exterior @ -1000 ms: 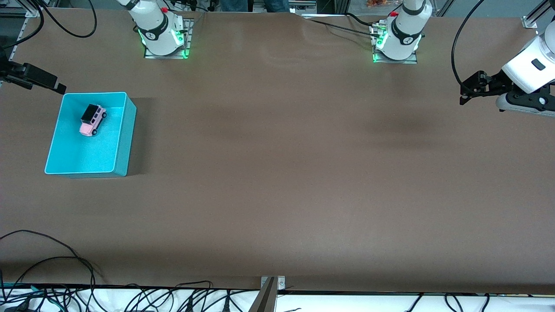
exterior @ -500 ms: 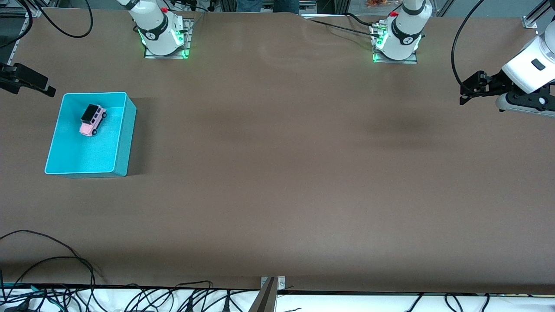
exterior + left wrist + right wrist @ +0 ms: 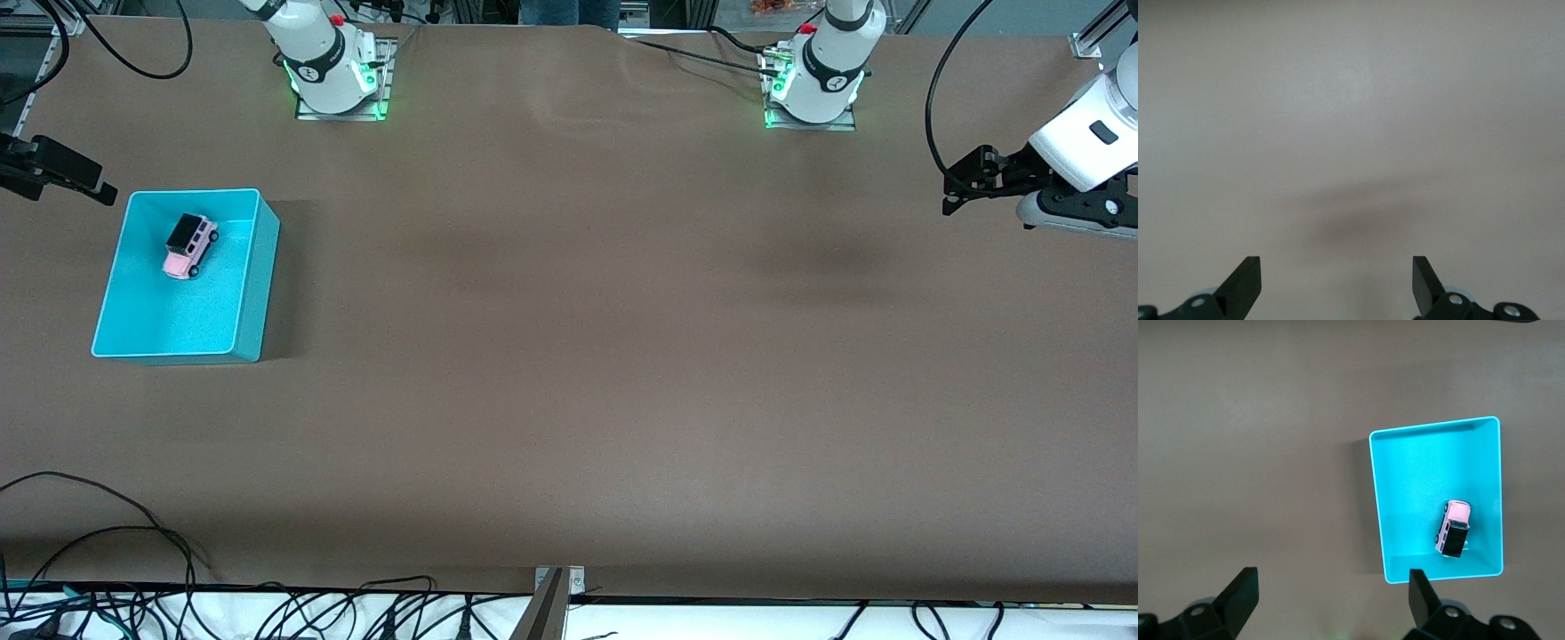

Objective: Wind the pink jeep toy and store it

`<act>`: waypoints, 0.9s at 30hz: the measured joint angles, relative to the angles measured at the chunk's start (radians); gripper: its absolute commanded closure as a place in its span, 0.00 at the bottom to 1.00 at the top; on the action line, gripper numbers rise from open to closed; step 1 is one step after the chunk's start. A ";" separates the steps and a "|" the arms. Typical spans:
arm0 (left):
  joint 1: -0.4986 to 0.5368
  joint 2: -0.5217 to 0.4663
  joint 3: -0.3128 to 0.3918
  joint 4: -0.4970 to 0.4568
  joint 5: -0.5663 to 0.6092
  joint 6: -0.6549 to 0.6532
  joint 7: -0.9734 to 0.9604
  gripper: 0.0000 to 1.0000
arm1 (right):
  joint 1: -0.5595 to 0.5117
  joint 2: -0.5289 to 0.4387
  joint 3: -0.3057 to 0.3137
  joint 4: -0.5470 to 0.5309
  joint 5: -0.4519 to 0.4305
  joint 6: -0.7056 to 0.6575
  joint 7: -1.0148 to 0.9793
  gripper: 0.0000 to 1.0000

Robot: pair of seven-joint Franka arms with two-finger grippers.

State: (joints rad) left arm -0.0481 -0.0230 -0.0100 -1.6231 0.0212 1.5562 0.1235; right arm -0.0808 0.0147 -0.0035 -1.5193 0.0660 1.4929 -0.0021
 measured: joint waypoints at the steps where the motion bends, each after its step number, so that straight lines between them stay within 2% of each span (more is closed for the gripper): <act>1: 0.000 0.000 0.000 0.000 0.000 0.000 0.000 0.00 | 0.001 0.000 0.001 0.000 0.000 0.000 -0.003 0.00; 27: 0.000 0.000 0.000 0.000 0.000 0.000 0.000 0.00 | 0.021 0.038 0.012 0.000 0.000 0.034 -0.031 0.00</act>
State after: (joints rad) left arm -0.0481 -0.0230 -0.0101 -1.6231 0.0212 1.5562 0.1234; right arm -0.0602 0.0532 0.0086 -1.5193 0.0659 1.5274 -0.0333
